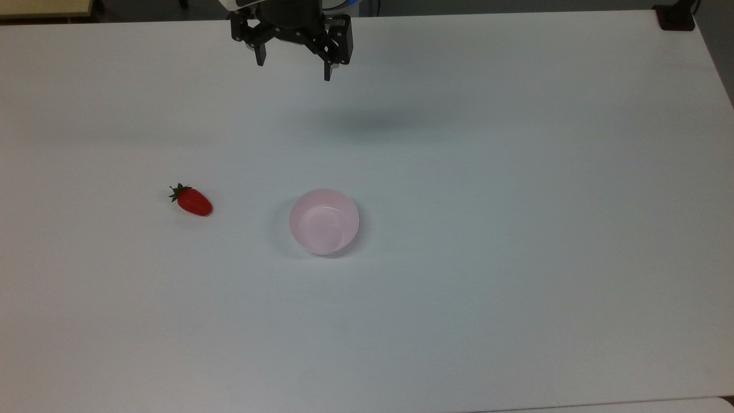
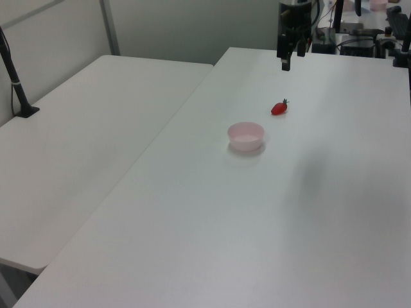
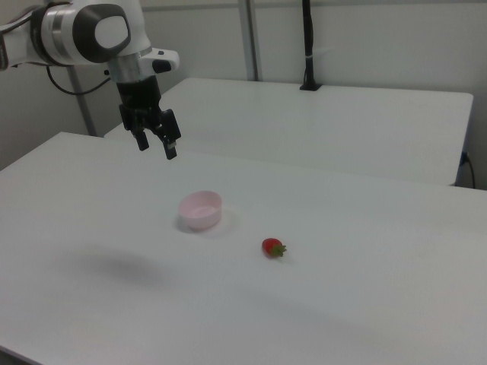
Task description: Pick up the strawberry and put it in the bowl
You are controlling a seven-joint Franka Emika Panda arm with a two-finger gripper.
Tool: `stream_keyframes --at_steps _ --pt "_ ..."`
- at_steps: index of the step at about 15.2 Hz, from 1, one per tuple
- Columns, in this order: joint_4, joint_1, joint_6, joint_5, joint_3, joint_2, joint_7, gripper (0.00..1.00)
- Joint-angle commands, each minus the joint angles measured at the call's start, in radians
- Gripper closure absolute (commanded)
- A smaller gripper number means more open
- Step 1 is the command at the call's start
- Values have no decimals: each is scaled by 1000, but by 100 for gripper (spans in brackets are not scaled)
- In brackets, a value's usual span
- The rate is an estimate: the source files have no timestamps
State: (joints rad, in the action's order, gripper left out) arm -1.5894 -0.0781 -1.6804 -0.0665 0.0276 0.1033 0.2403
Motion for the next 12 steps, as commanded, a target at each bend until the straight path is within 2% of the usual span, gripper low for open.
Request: stream_keyframes --at_steps 1,9,10,12 --pt "-27 -3 -18 17 5 -17 -18 0" --pt "-26 1 -25 17 5 -17 -30 0" --pt "-26 6 -28 17 5 -16 -56 0" --pt "-26 30 -25 19 5 -17 -192 0"
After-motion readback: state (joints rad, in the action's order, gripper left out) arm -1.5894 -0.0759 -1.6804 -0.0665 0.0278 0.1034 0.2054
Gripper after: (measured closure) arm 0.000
